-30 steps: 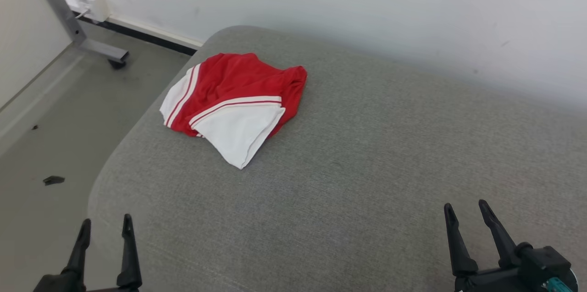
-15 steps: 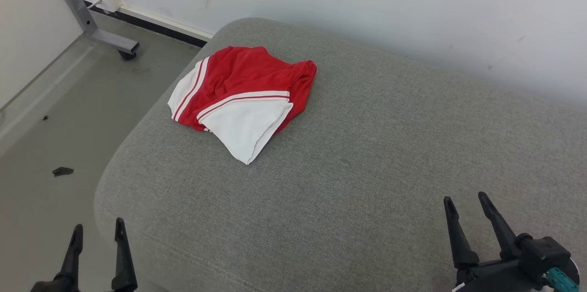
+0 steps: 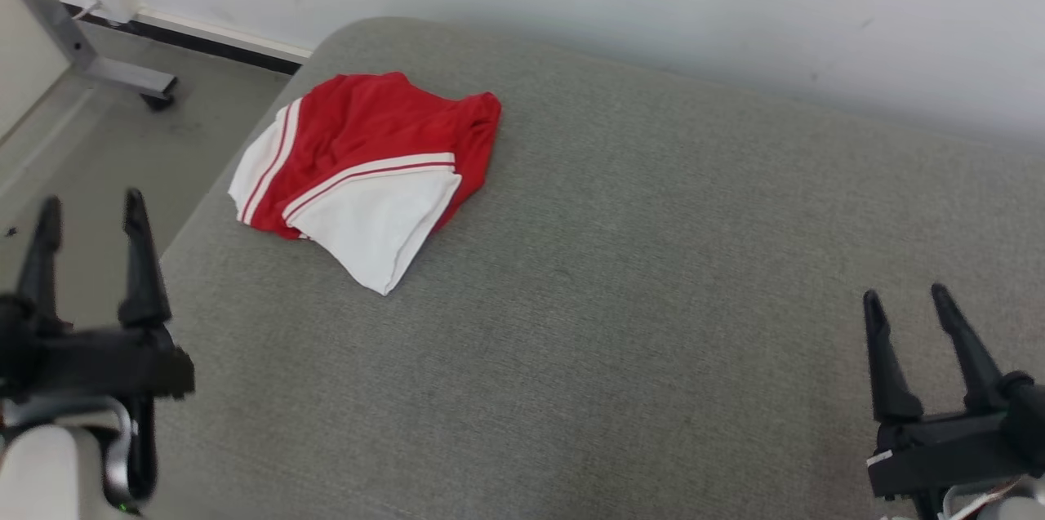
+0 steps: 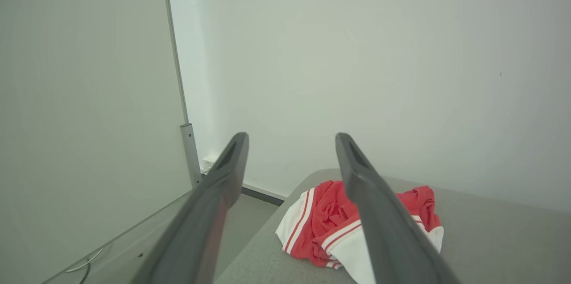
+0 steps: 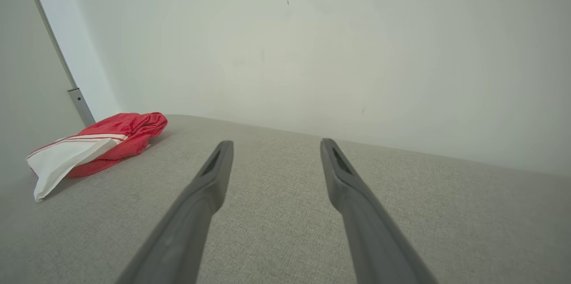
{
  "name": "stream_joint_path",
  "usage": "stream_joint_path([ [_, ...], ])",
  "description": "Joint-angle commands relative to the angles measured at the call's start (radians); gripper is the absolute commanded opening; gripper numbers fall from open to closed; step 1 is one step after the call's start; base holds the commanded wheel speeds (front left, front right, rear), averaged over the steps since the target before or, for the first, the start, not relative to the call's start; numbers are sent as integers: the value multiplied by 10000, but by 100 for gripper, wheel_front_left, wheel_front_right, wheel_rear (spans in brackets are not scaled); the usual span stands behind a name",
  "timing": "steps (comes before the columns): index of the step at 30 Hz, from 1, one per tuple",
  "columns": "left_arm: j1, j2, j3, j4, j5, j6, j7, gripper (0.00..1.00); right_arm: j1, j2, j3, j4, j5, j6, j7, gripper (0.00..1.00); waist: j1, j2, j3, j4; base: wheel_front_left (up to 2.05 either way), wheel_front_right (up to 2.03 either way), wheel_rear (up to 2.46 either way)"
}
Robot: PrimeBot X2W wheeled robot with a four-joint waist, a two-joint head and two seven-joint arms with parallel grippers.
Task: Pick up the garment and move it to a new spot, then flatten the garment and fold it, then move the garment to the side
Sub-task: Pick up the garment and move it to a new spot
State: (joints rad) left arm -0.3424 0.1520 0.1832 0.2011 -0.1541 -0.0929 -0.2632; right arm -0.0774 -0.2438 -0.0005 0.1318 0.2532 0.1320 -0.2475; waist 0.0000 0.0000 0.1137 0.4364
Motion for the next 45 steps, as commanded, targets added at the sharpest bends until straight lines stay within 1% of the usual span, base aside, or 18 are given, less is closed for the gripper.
stream_joint_path([
  [1, -601, 137, 89, 117, -88, 2, 20, 100, -203, -159, -154, -102, -52, -28, -31, 100, 0, 0, 1351, -1470, 0, 0, 0],
  [6, -2391, 681, 320, 711, -378, 37, 250, 100, -523, -265, -720, -462, -96, -28, -49, 100, 0, 0, 2257, -2639, 0, 0, 0],
  [9, -3371, 1016, 337, 1141, -483, 5, 482, 100, -590, -220, -1123, -733, -131, -28, -78, 100, 0, 0, 2740, -3224, 0, 0, 0],
  [15, -4958, 1762, 288, 2300, -593, -83, 954, 100, -539, -85, -1551, -1296, -269, -28, -73, 100, 0, 0, 3474, -3846, 0, 0, 0],
  [18, -5493, 2063, 264, 3066, -620, -112, 1203, 100, -641, -107, -1601, -1430, -243, -28, -75, 100, 0, 0, 3699, -3986, 0, 0, 0],
  [20, -5601, 2143, 238, 3274, -613, -129, 1242, 100, -678, -117, -1600, -1459, -249, -28, -76, 100, 0, 0, 3748, -4020, 0, 0, 0],
  [22, -5761, 2356, 201, 3810, -623, -164, 1427, 100, -706, -126, -1600, -1510, -281, -28, -72, 100, 0, 0, 3809, -4067, 0, 0, 0],
  [29, -6172, 2815, -80, 5627, -846, -291, 1988, 100, -767, -186, -1649, -1695, -392, -28, 70, 100, 0, 0, 3897, -4081, 0, 0, 0],
  [32, -6307, 2885, -289, 6505, -1068, -341, 2509, 100, -788, -255, -1666, -1753, -420, -28, 143, 100, 0, 0, 3908, -4049, 0, 0, 0],
  [35, -6397, 3027, -578, 7311, -1127, -367, 3313, 100, -807, -315, -1641, -1825, -446, -28, 178, 100, 0, 0, 3896, -4041, 0, 0, 0],
  [37, -6555, 2998, -738, 7742, -1258, -354, 3825, 100, -830, -340, -1617, -1828, -433, -28, 202, 100, 0, 0, 3882, -4044, 0, 0, 0],
  [43, -6548, 3006, -1183, 8505, -1535, -356, 4318, 100, -862, -234, -1410, -1795, -463, -28, 245, 100, 0, 0, 3765, -4153, 0, 0, 0],
  [44, -6504, 2995, -1259, 8591, -1557, -358, 4282, 80, -884, -238, -1377, -1759, -452, -28, 242, 100, 0, 0, 3741, -4181, 0, 0, 0],
  [45, -6467, 3034, -1264, 8650, -1601, -357, 4093, 38, -920, -232, -1327, -1730, -427, -28, 231, 100, 0, 0, 3702, -4215, 0, 0, 0],
])
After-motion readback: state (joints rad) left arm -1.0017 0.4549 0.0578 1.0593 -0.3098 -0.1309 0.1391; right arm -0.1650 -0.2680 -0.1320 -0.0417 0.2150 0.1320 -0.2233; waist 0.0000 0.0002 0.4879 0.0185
